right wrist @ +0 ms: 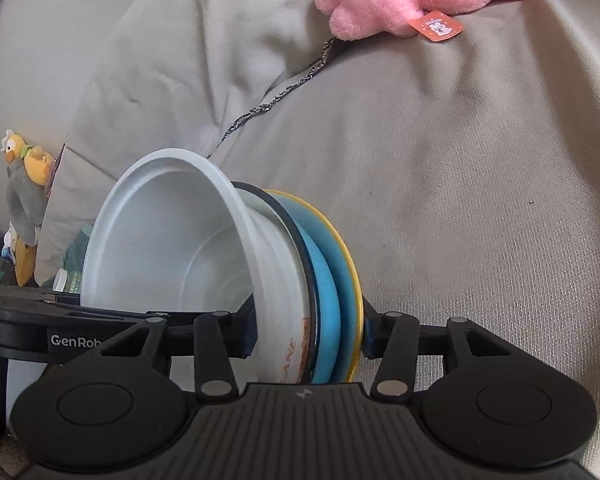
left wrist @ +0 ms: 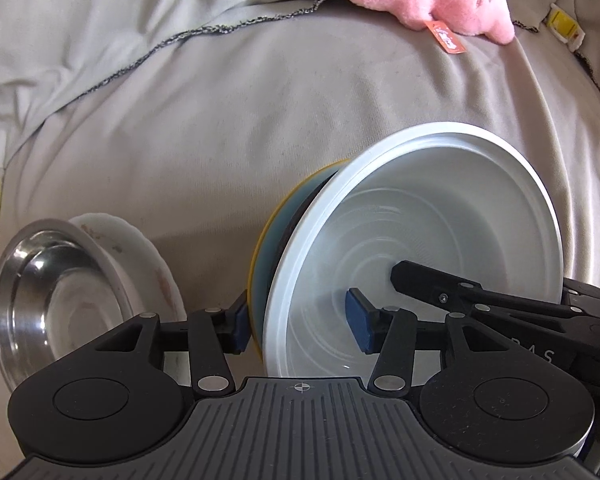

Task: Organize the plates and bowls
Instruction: 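Carry the bowl stack with both tools toward the steel bowl on the plate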

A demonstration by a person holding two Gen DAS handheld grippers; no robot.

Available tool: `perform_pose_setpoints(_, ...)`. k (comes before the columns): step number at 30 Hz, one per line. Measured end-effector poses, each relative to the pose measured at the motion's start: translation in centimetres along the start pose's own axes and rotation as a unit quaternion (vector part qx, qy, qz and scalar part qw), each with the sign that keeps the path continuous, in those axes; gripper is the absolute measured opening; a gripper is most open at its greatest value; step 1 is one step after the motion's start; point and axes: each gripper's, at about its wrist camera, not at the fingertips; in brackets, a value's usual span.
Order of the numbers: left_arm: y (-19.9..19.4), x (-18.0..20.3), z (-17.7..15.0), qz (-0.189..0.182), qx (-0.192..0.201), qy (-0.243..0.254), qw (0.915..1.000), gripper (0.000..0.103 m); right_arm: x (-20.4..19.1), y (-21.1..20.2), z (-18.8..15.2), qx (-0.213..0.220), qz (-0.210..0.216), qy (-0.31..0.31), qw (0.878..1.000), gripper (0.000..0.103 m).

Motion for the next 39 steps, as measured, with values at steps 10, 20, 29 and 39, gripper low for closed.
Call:
perform_pose_setpoints(10, 0.0, 0.0, -0.8, -0.006, 0.003, 0.018, 0.9998, 0.053, 0.3, 0.3, -1.1, -0.035, 0.015, 0.032, 0.999, 0.049)
perform_pose_setpoints(20, -0.3, -0.4, -0.8, -0.014, 0.002, 0.009, 0.9999, 0.051, -0.7, -0.2, -1.5, -0.024, 0.008, 0.026, 0.999, 0.049)
perform_pose_setpoints(29, -0.9, -0.8, -0.9, -0.024, 0.008, 0.007, 0.9997, 0.051, -1.7, -0.7, -1.2, -0.021, 0.001, 0.018, 1.000, 0.049)
perform_pose_setpoints(39, -4.6, -2.2, -0.7, -0.029, 0.049, 0.008, 0.9984, 0.053, -5.3, -2.2, -0.3, -0.007, 0.011, -0.017, 1.000, 0.050)
Point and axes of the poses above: each gripper's, at about its wrist camera, not at the fingertips, and y roughly the way its jaws point, x to its right, z to its top, and after that the axes turned 4 degrees about x, right-handed
